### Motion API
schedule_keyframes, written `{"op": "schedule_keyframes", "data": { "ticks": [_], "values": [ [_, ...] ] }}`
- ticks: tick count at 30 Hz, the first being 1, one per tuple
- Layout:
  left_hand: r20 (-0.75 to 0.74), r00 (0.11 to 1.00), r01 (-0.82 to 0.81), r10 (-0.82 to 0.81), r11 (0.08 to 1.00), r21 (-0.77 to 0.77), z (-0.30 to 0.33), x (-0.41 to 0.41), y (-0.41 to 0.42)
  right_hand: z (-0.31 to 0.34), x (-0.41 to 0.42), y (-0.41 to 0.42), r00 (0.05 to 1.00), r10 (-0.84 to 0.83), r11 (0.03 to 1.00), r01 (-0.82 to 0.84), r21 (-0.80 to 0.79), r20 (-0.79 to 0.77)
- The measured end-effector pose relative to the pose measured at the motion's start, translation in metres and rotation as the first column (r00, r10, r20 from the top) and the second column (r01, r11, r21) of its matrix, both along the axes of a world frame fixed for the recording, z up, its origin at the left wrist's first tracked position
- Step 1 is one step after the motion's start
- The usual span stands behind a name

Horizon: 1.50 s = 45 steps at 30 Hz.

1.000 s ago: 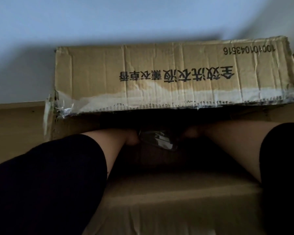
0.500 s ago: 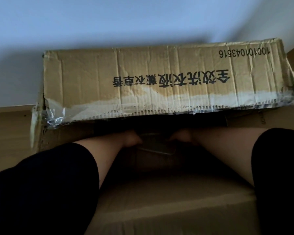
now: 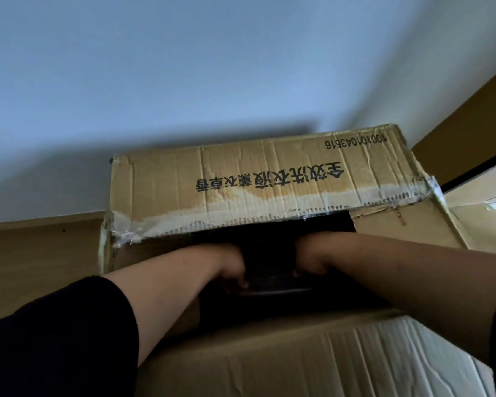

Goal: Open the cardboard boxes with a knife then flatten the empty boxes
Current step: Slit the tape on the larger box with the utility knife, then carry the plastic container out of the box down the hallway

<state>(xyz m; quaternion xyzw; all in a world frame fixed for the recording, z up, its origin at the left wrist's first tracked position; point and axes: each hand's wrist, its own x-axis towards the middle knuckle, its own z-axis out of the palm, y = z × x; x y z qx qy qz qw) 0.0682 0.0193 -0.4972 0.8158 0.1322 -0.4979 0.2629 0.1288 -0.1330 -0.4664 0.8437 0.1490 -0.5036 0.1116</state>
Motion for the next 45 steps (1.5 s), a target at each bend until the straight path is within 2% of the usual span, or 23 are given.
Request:
{"op": "schedule_keyframes", "data": {
  "ticks": [3,7,9,12,15,20,24,29,37,45],
  "values": [
    [0.099,0.995,0.023,-0.026,0.999,0.034,0.027,-0.006,-0.009,0.036,-0.006,0.0,0.997,0.004,0.999,-0.008,0.045,0.082],
    [0.184,0.983,0.011,-0.02,0.999,0.05,0.065,-0.008,-0.017,0.073,-0.019,-0.002,0.981,0.056,0.998,-0.063,0.03,0.183],
    [0.195,0.98,0.019,-0.026,0.999,0.038,0.082,-0.009,-0.019,0.087,-0.029,-0.007,0.98,-0.039,0.999,0.034,0.029,0.195],
    [0.244,0.969,0.025,-0.03,0.999,0.022,0.103,-0.015,-0.022,0.103,-0.04,-0.021,0.979,-0.034,0.999,0.032,0.014,0.201],
    [0.359,0.933,-0.013,-0.01,0.998,0.062,0.134,-0.025,-0.015,0.133,-0.051,-0.036,0.944,-0.195,0.97,0.145,0.195,0.267],
    [0.448,0.887,-0.132,0.113,0.991,0.011,0.173,-0.047,0.007,0.172,-0.068,-0.05,0.914,-0.222,0.936,0.102,0.338,0.339],
    [0.442,0.882,-0.183,0.162,0.983,0.003,0.194,-0.05,0.015,0.194,-0.071,-0.044,0.912,-0.23,0.917,0.087,0.388,0.341],
    [0.423,0.876,-0.247,0.23,0.969,-0.015,0.237,-0.054,0.012,0.248,-0.086,-0.033,0.869,-0.355,0.867,0.166,0.47,0.346],
    [0.447,0.867,-0.207,0.222,0.975,-0.082,0.359,-0.083,0.015,0.365,-0.111,-0.049,0.845,-0.45,0.805,0.244,0.541,0.288],
    [0.373,0.864,-0.31,0.338,0.941,-0.135,0.489,-0.136,0.029,0.498,-0.134,-0.038,0.854,-0.494,0.717,0.293,0.633,0.164]
  ]
}}
